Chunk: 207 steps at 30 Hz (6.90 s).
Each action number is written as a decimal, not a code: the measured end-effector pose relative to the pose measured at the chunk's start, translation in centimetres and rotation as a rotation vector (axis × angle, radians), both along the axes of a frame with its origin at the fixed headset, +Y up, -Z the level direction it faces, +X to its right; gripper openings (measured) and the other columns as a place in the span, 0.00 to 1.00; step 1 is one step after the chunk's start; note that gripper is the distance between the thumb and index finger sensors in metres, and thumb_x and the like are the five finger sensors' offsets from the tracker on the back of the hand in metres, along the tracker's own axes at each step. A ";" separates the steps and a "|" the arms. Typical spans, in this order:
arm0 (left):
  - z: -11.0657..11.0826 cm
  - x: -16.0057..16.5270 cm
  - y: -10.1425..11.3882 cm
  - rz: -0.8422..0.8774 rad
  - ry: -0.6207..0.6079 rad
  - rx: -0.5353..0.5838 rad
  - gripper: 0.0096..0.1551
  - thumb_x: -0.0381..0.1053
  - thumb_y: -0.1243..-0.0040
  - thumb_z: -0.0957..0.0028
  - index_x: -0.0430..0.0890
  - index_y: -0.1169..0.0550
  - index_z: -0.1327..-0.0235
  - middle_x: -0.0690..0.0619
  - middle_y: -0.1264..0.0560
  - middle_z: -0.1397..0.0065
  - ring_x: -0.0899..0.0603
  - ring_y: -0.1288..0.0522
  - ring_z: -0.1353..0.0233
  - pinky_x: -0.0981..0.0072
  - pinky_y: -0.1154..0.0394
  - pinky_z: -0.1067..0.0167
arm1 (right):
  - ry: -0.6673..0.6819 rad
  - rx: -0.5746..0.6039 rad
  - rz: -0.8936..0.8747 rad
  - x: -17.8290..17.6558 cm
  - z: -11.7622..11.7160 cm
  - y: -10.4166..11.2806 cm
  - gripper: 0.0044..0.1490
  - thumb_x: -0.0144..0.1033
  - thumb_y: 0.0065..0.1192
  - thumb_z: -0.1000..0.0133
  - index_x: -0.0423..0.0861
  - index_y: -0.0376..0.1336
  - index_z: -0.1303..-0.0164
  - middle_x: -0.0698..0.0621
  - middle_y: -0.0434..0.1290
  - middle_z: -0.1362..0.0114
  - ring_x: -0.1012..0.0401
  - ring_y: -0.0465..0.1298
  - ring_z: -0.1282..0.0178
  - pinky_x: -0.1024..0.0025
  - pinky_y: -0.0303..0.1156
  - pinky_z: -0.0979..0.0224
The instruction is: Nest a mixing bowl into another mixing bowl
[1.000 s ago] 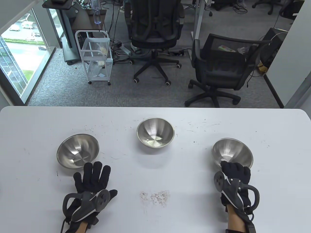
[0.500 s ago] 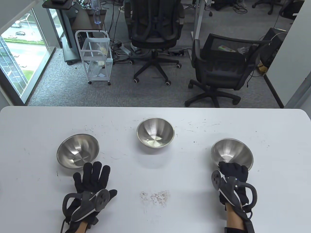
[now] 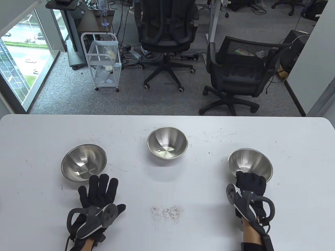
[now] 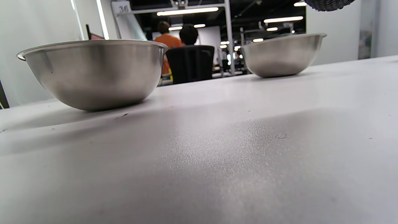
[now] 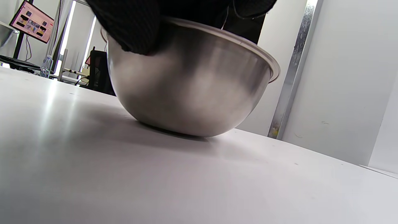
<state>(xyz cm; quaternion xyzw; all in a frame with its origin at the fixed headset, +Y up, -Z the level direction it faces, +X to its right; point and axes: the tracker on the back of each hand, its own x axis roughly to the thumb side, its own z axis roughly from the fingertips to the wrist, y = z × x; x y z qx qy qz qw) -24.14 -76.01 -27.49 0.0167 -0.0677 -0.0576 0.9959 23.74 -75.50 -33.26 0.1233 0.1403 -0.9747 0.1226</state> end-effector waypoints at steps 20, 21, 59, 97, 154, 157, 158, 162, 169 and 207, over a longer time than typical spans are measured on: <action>0.0 -0.1 0.1 0.003 0.004 -0.002 0.60 0.77 0.57 0.47 0.53 0.66 0.14 0.40 0.64 0.09 0.26 0.66 0.13 0.18 0.57 0.26 | 0.450 0.158 -0.111 -7.8 4.6 3.7 0.23 0.40 0.72 0.48 0.61 0.70 0.42 0.61 0.83 0.39 0.56 0.79 0.31 0.45 0.65 0.23; 0.0 -0.1 0.1 0.003 0.004 -0.002 0.60 0.77 0.57 0.47 0.53 0.66 0.14 0.40 0.64 0.09 0.26 0.66 0.13 0.18 0.57 0.26 | 0.473 0.156 -0.115 -8.3 4.9 3.7 0.23 0.40 0.72 0.48 0.61 0.70 0.42 0.61 0.83 0.39 0.56 0.79 0.31 0.45 0.65 0.23; -0.1 0.0 0.1 -0.011 0.006 -0.013 0.60 0.77 0.57 0.47 0.53 0.66 0.14 0.40 0.64 0.09 0.27 0.66 0.13 0.18 0.57 0.26 | 0.894 0.045 0.039 -18.0 7.9 -0.2 0.22 0.44 0.72 0.49 0.63 0.70 0.44 0.64 0.84 0.41 0.59 0.80 0.32 0.47 0.66 0.23; -0.2 -0.3 0.2 -0.006 0.022 -0.022 0.60 0.76 0.56 0.46 0.53 0.66 0.14 0.40 0.64 0.08 0.26 0.66 0.13 0.18 0.56 0.26 | 0.575 -0.152 -0.086 -8.7 4.0 2.0 0.61 0.62 0.70 0.55 0.53 0.47 0.15 0.51 0.56 0.11 0.48 0.59 0.13 0.39 0.56 0.18; -6.1 -4.8 0.5 -0.274 0.361 0.295 0.17 0.59 0.37 0.43 0.71 0.18 0.42 0.65 0.11 0.40 0.51 0.17 0.31 0.43 0.28 0.28 | 0.438 -0.075 -0.248 -4.7 3.1 1.6 0.52 0.61 0.70 0.54 0.55 0.55 0.20 0.54 0.65 0.17 0.52 0.66 0.18 0.41 0.59 0.20; -6.2 -5.0 0.5 -0.259 0.368 0.299 0.17 0.58 0.37 0.44 0.71 0.18 0.43 0.65 0.11 0.41 0.51 0.16 0.32 0.43 0.28 0.28 | 0.437 -0.076 -0.251 -4.7 3.1 1.7 0.52 0.61 0.70 0.54 0.55 0.55 0.20 0.54 0.65 0.17 0.52 0.66 0.18 0.42 0.59 0.19; -6.3 -5.1 0.4 -0.264 0.367 0.300 0.17 0.58 0.37 0.44 0.71 0.18 0.43 0.65 0.11 0.41 0.51 0.16 0.32 0.43 0.28 0.28 | 0.436 -0.075 -0.253 -4.7 3.1 1.6 0.52 0.61 0.70 0.54 0.55 0.55 0.20 0.54 0.65 0.17 0.52 0.66 0.18 0.42 0.59 0.19; -6.4 -5.3 0.3 -0.270 0.369 0.310 0.17 0.57 0.37 0.44 0.71 0.19 0.42 0.65 0.11 0.40 0.52 0.17 0.31 0.43 0.28 0.28 | 0.432 -0.073 -0.257 -4.5 3.1 1.6 0.52 0.61 0.70 0.54 0.55 0.55 0.20 0.54 0.65 0.17 0.52 0.66 0.18 0.42 0.59 0.19; -5.5 -4.4 1.5 -0.245 0.335 0.356 0.18 0.57 0.38 0.44 0.71 0.20 0.41 0.65 0.12 0.39 0.51 0.18 0.31 0.41 0.30 0.27 | 0.417 -0.084 -0.274 -4.1 2.9 1.4 0.52 0.61 0.70 0.54 0.55 0.55 0.20 0.54 0.65 0.17 0.52 0.66 0.18 0.42 0.59 0.20; 3.6 12.9 5.7 -0.118 -0.218 0.614 0.19 0.57 0.38 0.44 0.71 0.20 0.41 0.65 0.12 0.39 0.51 0.17 0.31 0.44 0.28 0.28 | 0.404 -0.057 -0.321 -3.2 2.8 1.5 0.52 0.61 0.70 0.54 0.55 0.55 0.20 0.54 0.65 0.17 0.51 0.66 0.18 0.42 0.59 0.20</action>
